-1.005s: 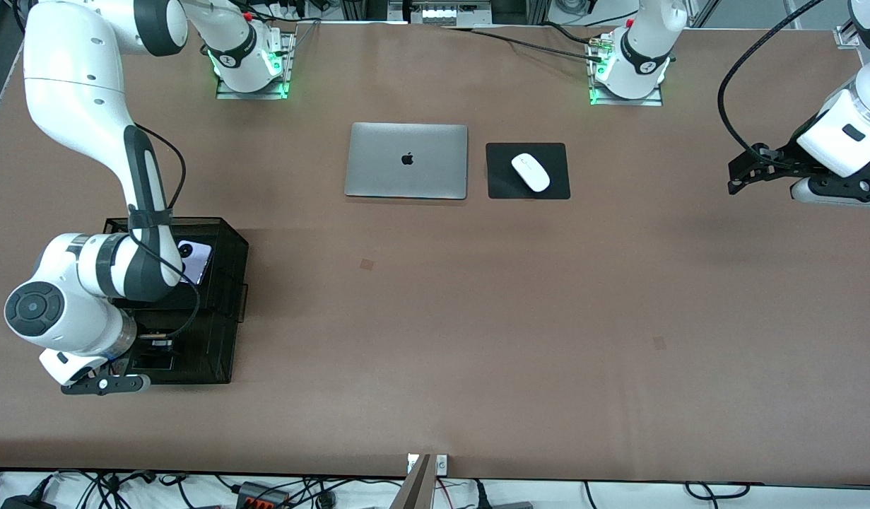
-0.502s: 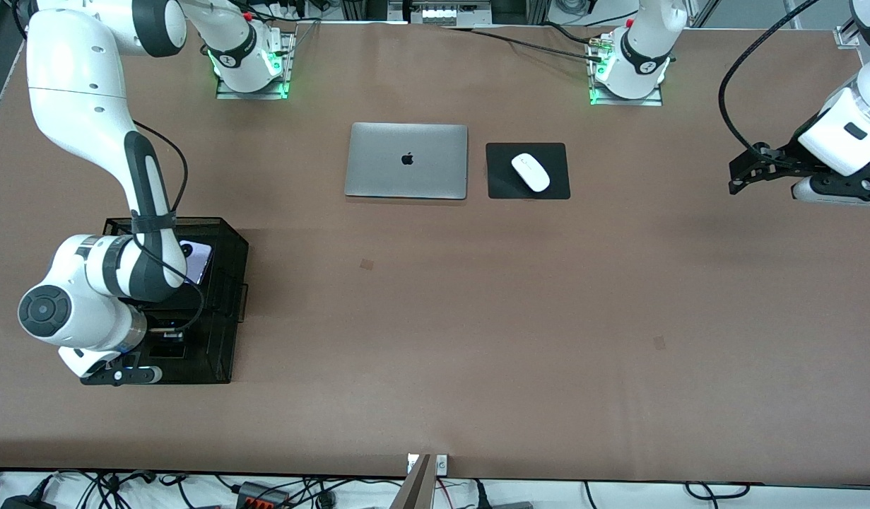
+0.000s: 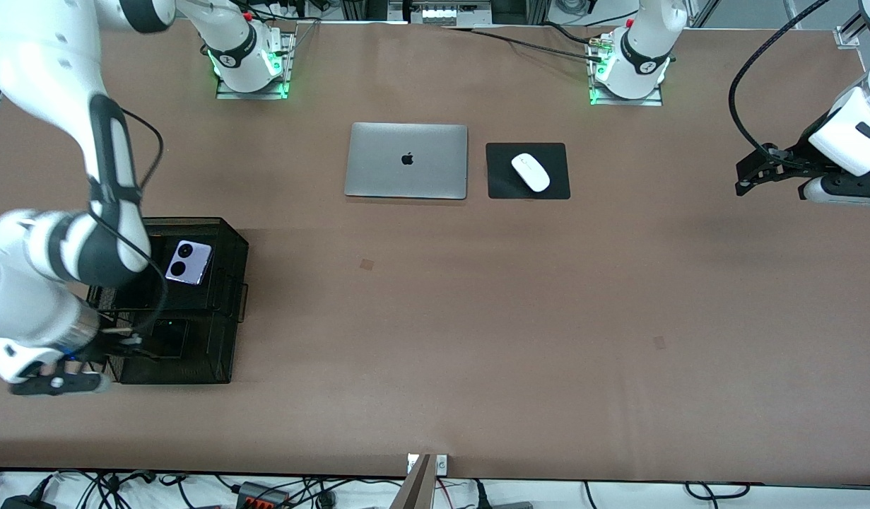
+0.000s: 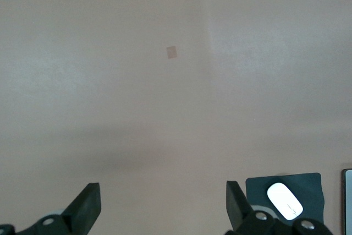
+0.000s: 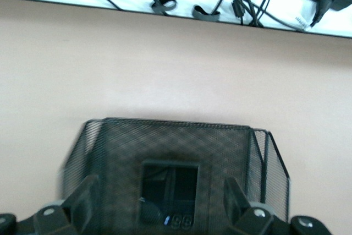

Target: Place phones with both arms

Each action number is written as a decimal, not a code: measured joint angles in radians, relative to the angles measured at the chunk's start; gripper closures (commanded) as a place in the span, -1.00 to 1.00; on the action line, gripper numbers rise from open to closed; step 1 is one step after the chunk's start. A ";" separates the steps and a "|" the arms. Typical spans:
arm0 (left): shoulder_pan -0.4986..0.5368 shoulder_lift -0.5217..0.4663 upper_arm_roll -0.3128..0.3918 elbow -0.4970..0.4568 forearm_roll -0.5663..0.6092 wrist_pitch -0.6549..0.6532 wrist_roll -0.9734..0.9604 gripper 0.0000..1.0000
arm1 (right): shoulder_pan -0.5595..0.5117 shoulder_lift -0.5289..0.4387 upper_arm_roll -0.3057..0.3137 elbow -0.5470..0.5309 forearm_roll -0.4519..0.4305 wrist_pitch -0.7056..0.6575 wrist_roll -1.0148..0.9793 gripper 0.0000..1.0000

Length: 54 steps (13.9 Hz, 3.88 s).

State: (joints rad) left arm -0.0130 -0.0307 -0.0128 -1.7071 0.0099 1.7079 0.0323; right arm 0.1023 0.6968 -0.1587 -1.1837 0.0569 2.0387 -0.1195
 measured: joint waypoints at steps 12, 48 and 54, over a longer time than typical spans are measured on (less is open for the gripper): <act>0.000 0.000 0.000 0.005 0.000 -0.003 0.000 -1.00 | 0.066 -0.229 0.007 0.010 0.001 -0.494 0.115 -1.00; 0.012 0.000 0.003 0.013 0.000 -0.010 0.010 -1.00 | -0.098 -0.690 0.137 -0.530 -0.081 -0.337 0.086 -1.00; 0.012 0.000 0.003 0.013 0.000 -0.010 0.010 -1.00 | -0.098 -0.690 0.137 -0.530 -0.081 -0.357 0.086 -1.00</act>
State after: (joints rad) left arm -0.0011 -0.0305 -0.0099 -1.6941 0.0099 1.6979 0.0421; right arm 0.0044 0.0066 -0.0221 -1.7140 -0.0238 1.6814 -0.0340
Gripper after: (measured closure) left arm 0.000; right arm 0.000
